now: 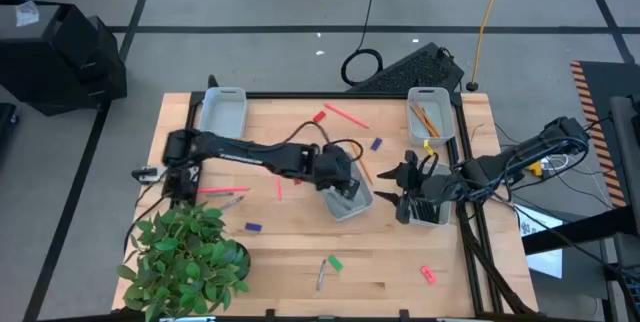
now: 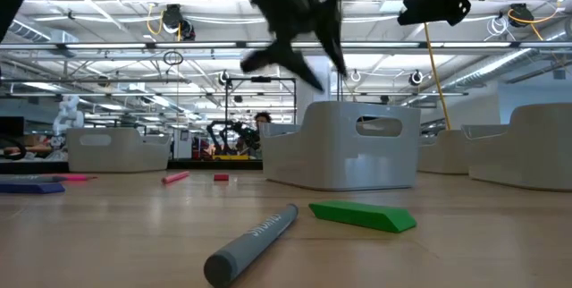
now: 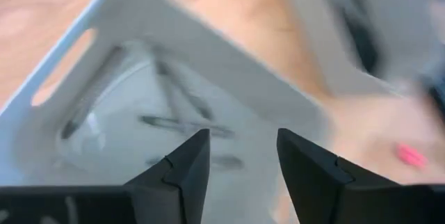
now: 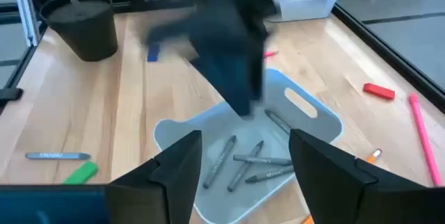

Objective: Sort crayons/erasers/pens/pencils in bins
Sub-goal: Put the gray crayon into the bottom left gray bin

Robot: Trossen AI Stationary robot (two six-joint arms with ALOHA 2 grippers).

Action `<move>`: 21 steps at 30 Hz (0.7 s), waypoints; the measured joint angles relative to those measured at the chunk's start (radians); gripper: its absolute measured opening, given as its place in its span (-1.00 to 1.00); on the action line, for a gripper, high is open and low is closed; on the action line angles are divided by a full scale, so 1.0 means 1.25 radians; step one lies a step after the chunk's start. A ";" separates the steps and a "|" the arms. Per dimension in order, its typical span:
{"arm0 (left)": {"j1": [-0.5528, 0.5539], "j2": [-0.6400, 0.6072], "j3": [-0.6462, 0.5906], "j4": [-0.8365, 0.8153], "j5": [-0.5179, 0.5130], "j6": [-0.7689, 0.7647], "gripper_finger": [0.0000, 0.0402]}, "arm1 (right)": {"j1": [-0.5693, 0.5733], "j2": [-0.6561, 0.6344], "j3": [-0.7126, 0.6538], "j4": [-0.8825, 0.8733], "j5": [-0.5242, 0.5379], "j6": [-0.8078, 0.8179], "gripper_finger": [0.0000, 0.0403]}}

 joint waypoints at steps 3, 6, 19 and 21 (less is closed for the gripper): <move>-0.043 -0.069 0.000 0.014 -0.008 0.111 -0.17 | 0.000 0.002 0.000 0.000 -0.001 -0.011 0.05; -0.090 -0.116 0.001 0.007 -0.008 0.213 -0.20 | 0.000 0.002 0.000 -0.001 -0.001 -0.032 0.05; -0.334 -0.114 0.000 -0.033 0.038 0.087 0.04 | 0.000 0.002 0.001 0.020 -0.024 -0.080 0.05; -0.368 -0.086 0.000 -0.031 0.048 0.057 0.04 | 0.000 0.002 0.001 0.019 -0.023 -0.097 0.05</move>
